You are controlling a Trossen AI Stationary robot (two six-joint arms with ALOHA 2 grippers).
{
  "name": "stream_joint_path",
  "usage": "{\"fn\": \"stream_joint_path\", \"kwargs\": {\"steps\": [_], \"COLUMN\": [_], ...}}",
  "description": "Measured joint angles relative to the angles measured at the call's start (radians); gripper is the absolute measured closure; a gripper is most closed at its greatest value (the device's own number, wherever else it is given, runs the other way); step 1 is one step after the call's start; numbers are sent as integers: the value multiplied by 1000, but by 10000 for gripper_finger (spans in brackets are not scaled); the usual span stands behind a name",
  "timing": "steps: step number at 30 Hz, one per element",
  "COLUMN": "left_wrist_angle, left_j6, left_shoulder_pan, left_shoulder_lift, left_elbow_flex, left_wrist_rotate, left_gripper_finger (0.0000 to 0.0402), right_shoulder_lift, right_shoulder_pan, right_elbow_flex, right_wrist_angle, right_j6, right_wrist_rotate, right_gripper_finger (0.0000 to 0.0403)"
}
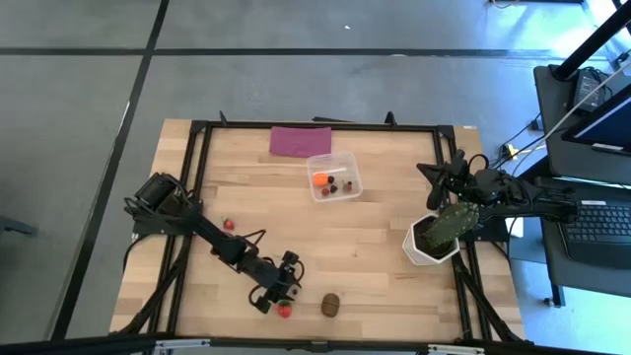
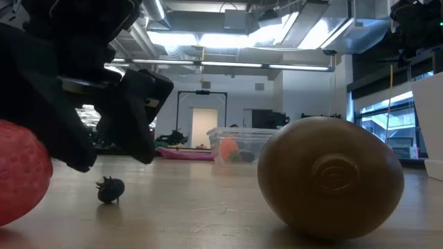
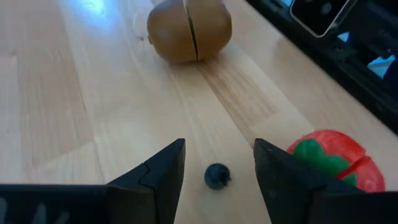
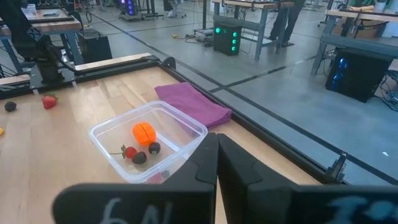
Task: Pick and placing Produce into tupperware
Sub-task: Put the blueberry into the transparent bin
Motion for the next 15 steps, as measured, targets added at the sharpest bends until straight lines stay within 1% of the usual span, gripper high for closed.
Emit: {"fn": "stream_joint_path", "kwargs": {"steps": [9,15], "left_wrist_angle": [16,113], "left_j6": [7,7], "left_shoulder_pan": [20,22], "left_shoulder_lift": [17,76], "left_elbow_flex": [-5,-5], "left_wrist_rotate": [-7,34], "left_gripper_finger": [218,224], "right_shoulder_lift": [0,0], "right_shoulder_pan": [0,0], "right_elbow_flex": [0,0], "right_wrist_angle": [0,0], "right_j6": [-1,-1], "right_wrist_rotate": [0,0], "right_gripper_finger": [394,394]}}
